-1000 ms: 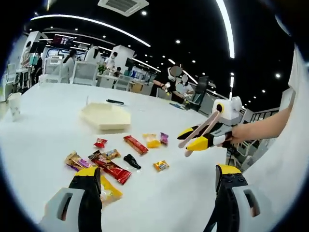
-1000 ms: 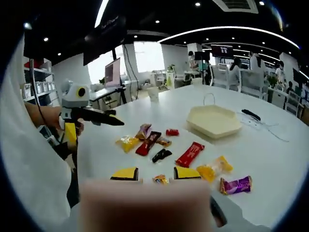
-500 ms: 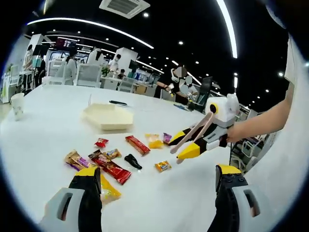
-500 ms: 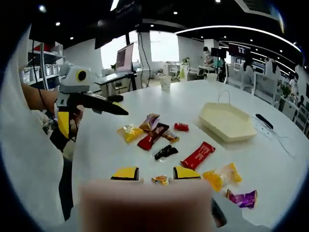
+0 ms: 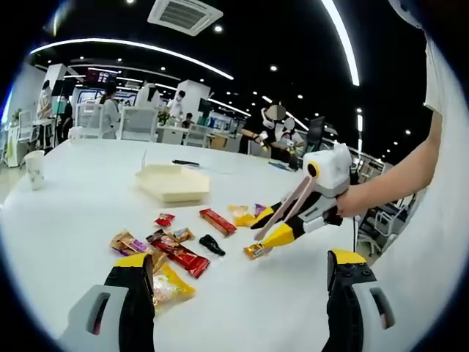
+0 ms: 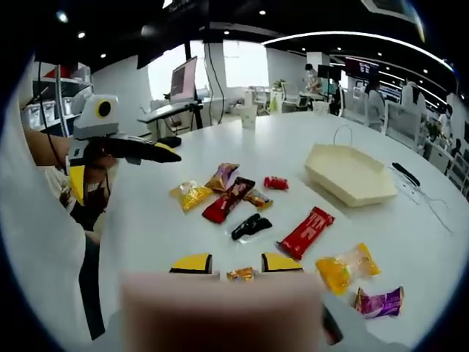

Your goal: Place the target food into the container with the food tongs after gripping and lifting it, then release it inside without dropping or visibly crushing the food.

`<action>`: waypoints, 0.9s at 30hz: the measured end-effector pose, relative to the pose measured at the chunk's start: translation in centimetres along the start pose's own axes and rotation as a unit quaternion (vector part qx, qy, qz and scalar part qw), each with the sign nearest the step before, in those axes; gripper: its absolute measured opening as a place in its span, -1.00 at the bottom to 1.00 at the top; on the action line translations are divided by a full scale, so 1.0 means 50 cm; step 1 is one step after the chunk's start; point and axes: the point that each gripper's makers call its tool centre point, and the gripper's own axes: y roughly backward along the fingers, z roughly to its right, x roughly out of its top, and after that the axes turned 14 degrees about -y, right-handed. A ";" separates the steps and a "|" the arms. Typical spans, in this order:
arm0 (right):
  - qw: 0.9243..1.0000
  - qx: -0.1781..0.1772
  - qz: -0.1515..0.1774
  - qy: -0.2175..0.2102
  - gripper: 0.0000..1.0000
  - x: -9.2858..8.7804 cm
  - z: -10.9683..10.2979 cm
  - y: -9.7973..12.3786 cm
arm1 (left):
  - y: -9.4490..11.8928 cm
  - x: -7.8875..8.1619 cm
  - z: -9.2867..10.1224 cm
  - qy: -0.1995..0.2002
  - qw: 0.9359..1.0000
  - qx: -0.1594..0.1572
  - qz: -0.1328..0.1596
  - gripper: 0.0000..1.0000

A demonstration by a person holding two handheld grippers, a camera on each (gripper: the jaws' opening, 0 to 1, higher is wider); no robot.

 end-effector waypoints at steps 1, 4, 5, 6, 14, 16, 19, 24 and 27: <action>1.000 -0.005 -0.011 0.008 -0.48 -0.007 0.003 -0.004 | -0.001 -0.003 0.002 0.006 1.000 -0.002 -0.001 0.99; 1.000 -0.010 -0.006 0.007 -0.48 -0.006 0.005 -0.011 | -0.003 -0.012 0.003 0.011 1.000 -0.005 -0.013 0.99; 1.000 -0.008 -0.013 -0.008 -0.48 -0.014 0.004 -0.013 | -0.003 -0.012 0.003 0.011 1.000 -0.004 -0.013 0.99; 1.000 -0.012 -0.028 -0.006 -0.49 -0.030 0.006 -0.016 | -0.003 -0.011 0.002 0.012 1.000 -0.004 -0.012 0.99; 1.000 -0.015 -0.007 -0.024 -0.47 -0.023 0.007 -0.010 | -0.005 -0.011 -0.004 0.025 1.000 -0.006 -0.006 0.99; 1.000 -0.012 -0.002 -0.016 -0.46 -0.017 0.001 -0.012 | -0.004 -0.012 -0.005 0.026 1.000 -0.006 -0.006 0.99; 1.000 -0.012 -0.004 -0.004 -0.47 -0.013 -0.004 -0.019 | -0.001 -0.015 -0.007 0.030 1.000 -0.006 -0.007 0.99; 1.000 -0.007 -0.005 -0.001 -0.47 -0.010 -0.014 -0.029 | 0.003 -0.028 -0.006 0.041 0.999 -0.003 -0.014 0.99; 1.000 -0.015 0.003 0.025 -0.46 -0.010 -0.011 -0.033 | 0.006 -0.033 -0.005 0.045 0.999 -0.001 -0.015 0.98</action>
